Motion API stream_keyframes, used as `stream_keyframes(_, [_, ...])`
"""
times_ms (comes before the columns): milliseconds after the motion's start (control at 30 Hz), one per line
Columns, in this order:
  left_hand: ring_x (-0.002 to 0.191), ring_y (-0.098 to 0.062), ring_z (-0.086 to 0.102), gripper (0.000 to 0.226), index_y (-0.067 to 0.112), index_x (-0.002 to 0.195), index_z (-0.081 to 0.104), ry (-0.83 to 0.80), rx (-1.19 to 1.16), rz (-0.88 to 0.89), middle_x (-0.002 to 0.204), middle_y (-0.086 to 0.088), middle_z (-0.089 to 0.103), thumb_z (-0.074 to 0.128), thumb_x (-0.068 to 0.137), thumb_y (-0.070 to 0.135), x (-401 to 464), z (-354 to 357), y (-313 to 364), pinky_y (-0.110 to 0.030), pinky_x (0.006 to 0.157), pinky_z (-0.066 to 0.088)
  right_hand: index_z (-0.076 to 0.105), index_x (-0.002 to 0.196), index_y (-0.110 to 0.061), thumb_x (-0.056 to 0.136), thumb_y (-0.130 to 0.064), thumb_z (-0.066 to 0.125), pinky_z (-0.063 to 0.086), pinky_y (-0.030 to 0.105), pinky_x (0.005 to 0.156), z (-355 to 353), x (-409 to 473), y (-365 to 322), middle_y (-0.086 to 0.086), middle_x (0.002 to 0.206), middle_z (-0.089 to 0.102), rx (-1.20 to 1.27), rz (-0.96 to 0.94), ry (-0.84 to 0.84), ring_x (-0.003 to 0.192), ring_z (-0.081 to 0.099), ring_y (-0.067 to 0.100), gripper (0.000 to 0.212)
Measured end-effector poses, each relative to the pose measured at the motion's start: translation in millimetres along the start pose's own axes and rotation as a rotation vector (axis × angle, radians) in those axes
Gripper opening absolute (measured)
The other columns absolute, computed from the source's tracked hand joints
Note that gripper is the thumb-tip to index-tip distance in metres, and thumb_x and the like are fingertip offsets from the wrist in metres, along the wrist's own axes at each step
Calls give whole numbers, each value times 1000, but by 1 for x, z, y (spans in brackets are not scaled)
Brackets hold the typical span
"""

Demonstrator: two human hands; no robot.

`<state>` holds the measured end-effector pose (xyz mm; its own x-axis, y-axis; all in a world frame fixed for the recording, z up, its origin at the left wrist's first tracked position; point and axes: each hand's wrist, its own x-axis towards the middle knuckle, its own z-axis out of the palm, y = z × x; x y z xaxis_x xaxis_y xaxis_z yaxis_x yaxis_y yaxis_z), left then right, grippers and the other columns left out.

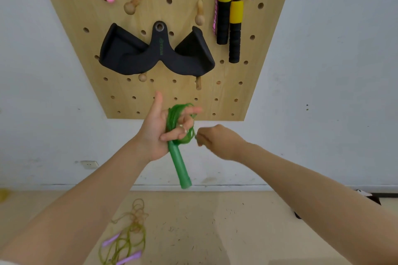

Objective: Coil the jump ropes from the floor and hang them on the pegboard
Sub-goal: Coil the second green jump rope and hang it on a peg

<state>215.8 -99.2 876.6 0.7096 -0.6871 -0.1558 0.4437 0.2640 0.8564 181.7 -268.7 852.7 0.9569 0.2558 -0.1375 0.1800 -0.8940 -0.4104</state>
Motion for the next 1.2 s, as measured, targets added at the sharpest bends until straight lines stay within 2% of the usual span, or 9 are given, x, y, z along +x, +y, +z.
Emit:
stream_keyframes(133, [59,-17,59,81,3,124,46,312,178,69,79,-10,68,4,92,64,20,-5,-3,-34,83,45,62,94,-4,97,-21,41,44,33,71,4,-9,-18,3,74,63,-52,-155,-89,67,54,16,27])
stream_keyframes(233, [89,-23,64,91,6,95,67,383,593,-46,72,-9,71,0,88,68,18,-22,-18,-45,110,27,67,104,-9,94,-17,50,34,19,61,-16,-13,-26,-18,58,44,-24,-236,-66,53,44,-2,21])
stream_keyframes(333, [67,-21,61,98,6,104,65,269,782,-196,59,-9,66,-6,83,71,9,-24,-33,-40,99,37,69,97,-8,92,-19,56,32,11,56,-38,-14,-27,-22,58,47,57,-197,13,54,48,-5,18])
stream_keyframes(500, [37,-14,24,104,3,122,53,-136,514,-198,40,-2,43,-4,74,76,-9,-9,-28,-28,54,35,62,74,-21,83,-28,69,39,17,56,-51,-8,-19,-18,57,56,259,-135,167,52,49,0,14])
stream_keyframes(767, [36,-11,19,78,-12,114,55,-758,-334,-102,47,-4,37,34,91,60,-10,-12,-9,-25,61,45,62,67,-22,97,-26,45,41,28,59,-4,-11,-9,-2,57,50,691,0,-2,52,44,14,34])
stream_keyframes(900, [42,-13,32,63,-14,123,48,-612,-519,-38,52,-4,36,41,97,42,-7,-23,-16,-29,65,46,63,80,-26,99,-33,40,41,25,61,8,-18,-28,2,71,53,726,2,-227,52,44,14,31])
stream_keyframes(1033, [31,-6,16,55,1,109,67,-189,-262,40,37,8,36,80,68,35,-12,-26,-19,-16,46,45,61,100,-9,98,-21,34,35,25,55,0,-18,-32,2,87,72,1056,97,-240,42,32,13,29])
stream_keyframes(1133, [29,-6,14,53,4,107,69,-153,-227,29,36,9,36,85,62,29,-15,-22,-21,-15,44,43,54,106,-13,97,-25,31,29,26,52,4,-23,-32,12,112,66,1223,175,-327,36,24,10,28])
stream_keyframes(1200, [26,-4,17,45,4,99,71,-161,-234,25,34,10,36,84,62,27,-16,-20,-22,-16,43,43,55,98,-16,94,-28,35,26,25,51,7,-26,-30,5,98,67,1385,161,-292,35,23,9,23])
